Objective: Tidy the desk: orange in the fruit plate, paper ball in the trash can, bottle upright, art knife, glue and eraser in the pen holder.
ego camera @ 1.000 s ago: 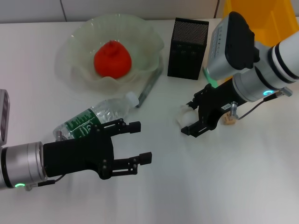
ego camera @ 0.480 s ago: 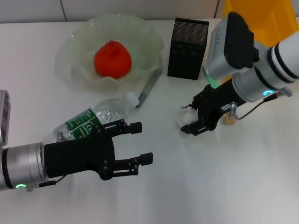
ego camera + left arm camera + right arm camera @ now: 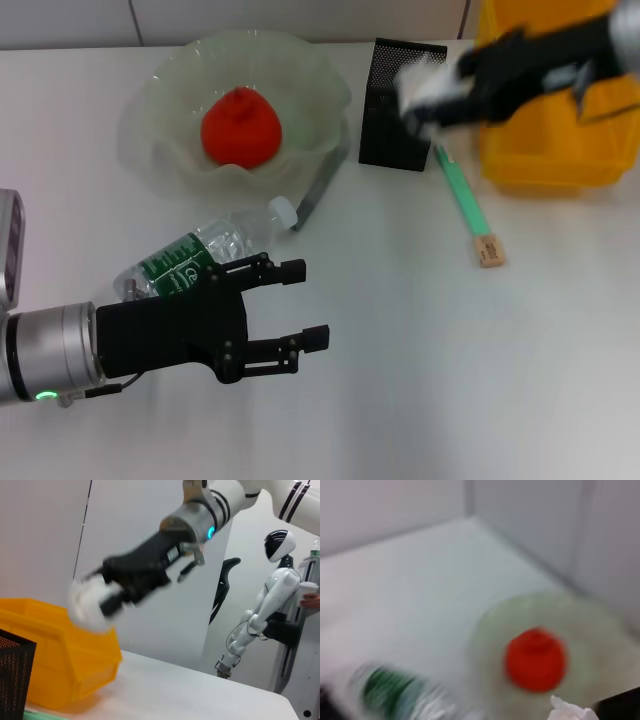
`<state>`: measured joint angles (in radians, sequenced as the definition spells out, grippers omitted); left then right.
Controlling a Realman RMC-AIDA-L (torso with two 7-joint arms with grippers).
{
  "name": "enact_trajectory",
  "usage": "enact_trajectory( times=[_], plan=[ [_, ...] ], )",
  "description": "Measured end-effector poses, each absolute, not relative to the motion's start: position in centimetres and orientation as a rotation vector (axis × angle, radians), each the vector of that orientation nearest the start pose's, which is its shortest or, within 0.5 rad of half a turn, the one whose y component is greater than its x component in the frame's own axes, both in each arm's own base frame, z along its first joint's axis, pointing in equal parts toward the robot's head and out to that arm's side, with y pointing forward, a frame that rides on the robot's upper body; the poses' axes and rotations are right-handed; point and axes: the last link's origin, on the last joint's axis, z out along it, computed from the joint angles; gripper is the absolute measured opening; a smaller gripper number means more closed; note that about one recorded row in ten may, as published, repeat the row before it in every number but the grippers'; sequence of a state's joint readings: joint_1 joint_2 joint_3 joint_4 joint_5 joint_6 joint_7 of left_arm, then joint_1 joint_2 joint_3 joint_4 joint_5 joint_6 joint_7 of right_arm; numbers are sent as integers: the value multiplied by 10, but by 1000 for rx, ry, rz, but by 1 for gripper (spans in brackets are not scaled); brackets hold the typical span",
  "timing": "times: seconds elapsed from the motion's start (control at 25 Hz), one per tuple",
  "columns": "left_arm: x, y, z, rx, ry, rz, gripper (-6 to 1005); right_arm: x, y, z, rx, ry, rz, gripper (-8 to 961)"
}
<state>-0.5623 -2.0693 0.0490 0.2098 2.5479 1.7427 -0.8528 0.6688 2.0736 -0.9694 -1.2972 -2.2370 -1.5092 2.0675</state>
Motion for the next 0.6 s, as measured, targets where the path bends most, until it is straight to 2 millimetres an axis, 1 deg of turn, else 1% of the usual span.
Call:
enact_trajectory(
  times=[0.04,0.16,0.2,0.24,0.32,0.36,0.4,0.44,0.6],
  plan=[
    [-270,260,-51,-2801,-443,-1038,798,145,392,58,-2694,526,206,549],
    [-270,259,-51,-2801,-445,-1042,798,157,406,81,-2541,579,284,548],
    [-270,259,-51,-2800,-445,-1042,798,169,414,94,-2440,626,329,548],
    [-270,259,-51,-2800,-445,-1042,798,169,414,94,-2440,626,329,548],
    [-270,260,-51,-2798,-445,-1043,798,180,420,101,-2360,662,353,548],
    [-270,260,-51,-2798,-445,-1043,798,186,423,104,-2322,681,359,547],
    [-270,260,-51,-2795,-445,-1045,798,197,430,107,-2263,717,360,547],
    [-270,260,-51,-2795,-445,-1045,798,197,430,107,-2263,717,360,547],
    [-270,261,-50,-2789,-444,-1050,798,214,440,106,-2204,778,355,546]
  ],
)
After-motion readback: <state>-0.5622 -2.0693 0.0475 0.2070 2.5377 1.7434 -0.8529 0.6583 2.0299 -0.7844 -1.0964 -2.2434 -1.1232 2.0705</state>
